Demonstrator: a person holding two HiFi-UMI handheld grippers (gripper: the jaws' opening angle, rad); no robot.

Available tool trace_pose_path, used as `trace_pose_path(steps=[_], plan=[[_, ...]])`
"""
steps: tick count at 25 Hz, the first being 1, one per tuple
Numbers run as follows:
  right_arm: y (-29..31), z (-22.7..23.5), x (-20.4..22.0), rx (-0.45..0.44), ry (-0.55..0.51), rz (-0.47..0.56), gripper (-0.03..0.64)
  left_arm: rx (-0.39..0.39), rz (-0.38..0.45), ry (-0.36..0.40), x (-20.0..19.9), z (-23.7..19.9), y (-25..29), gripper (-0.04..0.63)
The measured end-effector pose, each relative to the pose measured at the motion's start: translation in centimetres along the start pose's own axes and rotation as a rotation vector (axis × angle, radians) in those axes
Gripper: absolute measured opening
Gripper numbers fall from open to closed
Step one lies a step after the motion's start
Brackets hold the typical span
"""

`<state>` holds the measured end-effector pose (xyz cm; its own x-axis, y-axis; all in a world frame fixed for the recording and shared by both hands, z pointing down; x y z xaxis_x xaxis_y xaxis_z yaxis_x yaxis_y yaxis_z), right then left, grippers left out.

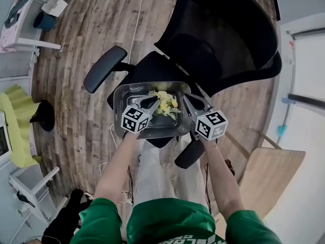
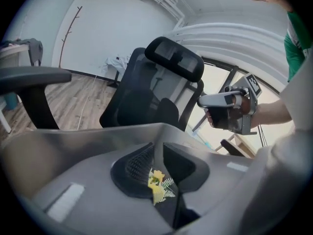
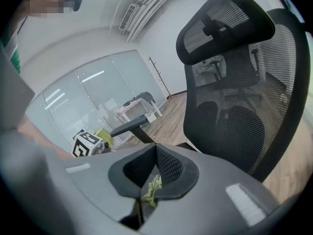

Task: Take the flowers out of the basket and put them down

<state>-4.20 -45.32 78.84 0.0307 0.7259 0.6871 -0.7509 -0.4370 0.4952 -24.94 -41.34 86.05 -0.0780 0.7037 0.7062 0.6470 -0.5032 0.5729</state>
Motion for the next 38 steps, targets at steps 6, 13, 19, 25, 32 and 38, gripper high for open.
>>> trace_pose_path(steps=[6,13,19,25,32,38], plan=[[-0.7,0.3,1.5,0.002,0.006,0.002,0.006,0.049,-0.196,0.027,5.1,-1.0,4.5,0.211],[-0.5,1.5,3.1,0.020,0.041,0.011,0.006,0.033,-0.376,0.015,9.5,-1.9,7.9,0.298],[0.4,2.3,4.6,0.015,0.034,-0.019,0.006,0.022,-0.437,0.017,11.8,-2.7,9.5,0.296],[1.2,2.6,4.2,0.006,0.025,-0.019,0.006,0.004,-0.470,0.018,13.0,-3.1,10.3,0.260],[1.2,3.1,4.0,0.020,0.019,-0.025,0.006,-0.025,-0.507,0.021,13.2,-3.1,10.9,0.175],[0.8,3.2,4.0,0.027,0.024,-0.014,0.006,-0.020,-0.514,0.056,13.0,-2.9,10.8,0.090]])
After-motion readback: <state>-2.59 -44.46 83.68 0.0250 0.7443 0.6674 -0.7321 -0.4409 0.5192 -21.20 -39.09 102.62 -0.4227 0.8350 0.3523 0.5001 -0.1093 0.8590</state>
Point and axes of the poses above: the fingertips, and each gripper's own axes: y forward along the fingers, z to its right, x out of its underside, the point moved 8 cm from there along -y, backward along the fingers, and after that the axes turned 2 degrees about y, right-handed, at the moved point
